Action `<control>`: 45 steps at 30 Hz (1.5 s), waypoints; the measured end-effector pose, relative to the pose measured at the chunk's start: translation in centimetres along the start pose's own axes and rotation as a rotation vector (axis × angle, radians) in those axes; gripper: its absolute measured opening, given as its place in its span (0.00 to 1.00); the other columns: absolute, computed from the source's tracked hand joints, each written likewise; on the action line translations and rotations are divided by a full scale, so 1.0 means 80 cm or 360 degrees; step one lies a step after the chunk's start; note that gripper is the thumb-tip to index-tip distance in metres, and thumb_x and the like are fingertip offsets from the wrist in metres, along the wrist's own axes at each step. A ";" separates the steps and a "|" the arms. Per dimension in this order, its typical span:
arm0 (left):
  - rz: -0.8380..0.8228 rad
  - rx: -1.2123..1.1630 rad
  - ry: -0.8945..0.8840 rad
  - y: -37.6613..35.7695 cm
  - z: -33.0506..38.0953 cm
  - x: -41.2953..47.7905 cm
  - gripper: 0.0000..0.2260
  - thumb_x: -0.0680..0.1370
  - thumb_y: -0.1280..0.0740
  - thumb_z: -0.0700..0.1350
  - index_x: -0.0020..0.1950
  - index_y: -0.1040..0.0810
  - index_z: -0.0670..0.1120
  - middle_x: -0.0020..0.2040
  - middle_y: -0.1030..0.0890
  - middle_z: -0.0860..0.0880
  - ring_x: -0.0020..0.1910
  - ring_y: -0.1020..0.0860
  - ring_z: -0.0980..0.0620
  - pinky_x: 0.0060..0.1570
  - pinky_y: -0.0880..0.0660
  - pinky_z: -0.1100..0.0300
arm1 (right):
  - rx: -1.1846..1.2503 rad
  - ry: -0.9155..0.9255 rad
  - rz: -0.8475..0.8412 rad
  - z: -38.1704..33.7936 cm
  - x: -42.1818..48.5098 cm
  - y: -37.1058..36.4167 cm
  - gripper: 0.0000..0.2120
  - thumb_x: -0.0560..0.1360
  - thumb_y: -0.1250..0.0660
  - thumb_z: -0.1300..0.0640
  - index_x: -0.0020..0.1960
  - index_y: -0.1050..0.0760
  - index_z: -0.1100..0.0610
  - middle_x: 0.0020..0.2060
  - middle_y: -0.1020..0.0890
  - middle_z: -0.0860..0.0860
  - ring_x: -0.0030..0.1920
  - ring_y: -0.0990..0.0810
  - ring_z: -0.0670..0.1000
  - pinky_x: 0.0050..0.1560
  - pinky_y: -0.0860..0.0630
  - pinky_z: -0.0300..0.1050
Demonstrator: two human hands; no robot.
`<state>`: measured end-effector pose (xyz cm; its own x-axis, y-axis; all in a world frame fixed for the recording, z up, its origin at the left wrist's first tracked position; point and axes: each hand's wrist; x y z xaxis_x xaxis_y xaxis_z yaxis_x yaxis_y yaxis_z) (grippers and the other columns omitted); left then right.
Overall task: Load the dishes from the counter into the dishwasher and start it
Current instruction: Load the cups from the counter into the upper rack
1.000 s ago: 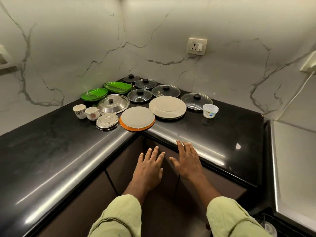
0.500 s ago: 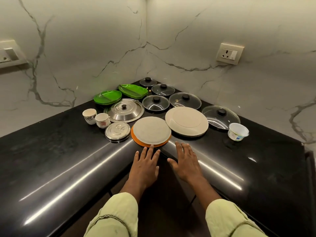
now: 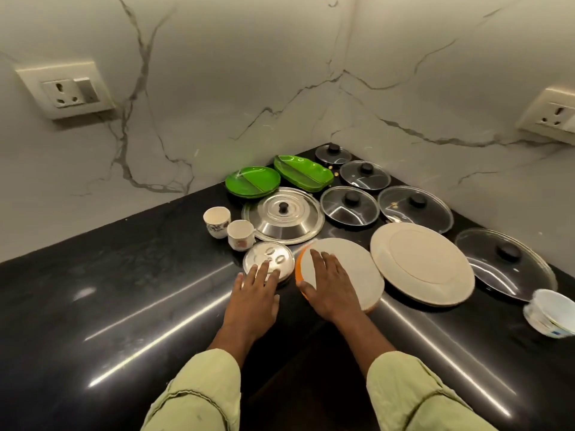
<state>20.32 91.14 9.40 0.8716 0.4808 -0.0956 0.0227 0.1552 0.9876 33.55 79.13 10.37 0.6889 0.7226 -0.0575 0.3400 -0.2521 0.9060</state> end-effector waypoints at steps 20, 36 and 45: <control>-0.0868 -0.0384 0.0771 -0.005 -0.125 0.111 0.62 0.65 0.18 0.50 0.80 0.64 0.53 0.80 0.67 0.50 0.78 0.63 0.37 0.73 0.47 0.30 | 0.0674 0.0331 -0.0442 -0.085 0.241 -0.080 0.43 0.61 0.20 0.55 0.71 0.36 0.53 0.63 0.23 0.52 0.63 0.25 0.54 0.61 0.28 0.49; -0.0901 -0.0435 0.0847 -0.003 -0.123 0.119 0.64 0.63 0.17 0.47 0.80 0.64 0.54 0.80 0.67 0.51 0.78 0.63 0.36 0.71 0.46 0.28 | 0.0886 0.0414 -0.0444 -0.101 0.241 -0.089 0.32 0.63 0.19 0.51 0.62 0.31 0.47 0.51 0.21 0.43 0.54 0.23 0.47 0.48 0.29 0.40; -0.0849 -0.0460 0.0849 -0.005 -0.125 0.117 0.63 0.63 0.17 0.47 0.81 0.62 0.55 0.80 0.66 0.51 0.78 0.63 0.37 0.72 0.46 0.30 | 0.1018 0.0416 -0.0284 -0.075 0.189 -0.072 0.33 0.63 0.18 0.54 0.63 0.30 0.52 0.53 0.24 0.44 0.54 0.25 0.46 0.52 0.30 0.38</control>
<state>23.59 104.18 6.84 0.4264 0.6145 -0.6638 0.1787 0.6622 0.7277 38.17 95.39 6.80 0.4390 0.8985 -0.0070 0.7975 -0.3860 0.4637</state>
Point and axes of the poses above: each hand's wrist, its own x-axis towards the middle knuckle, its own y-axis out of the back of the hand, z = x × y
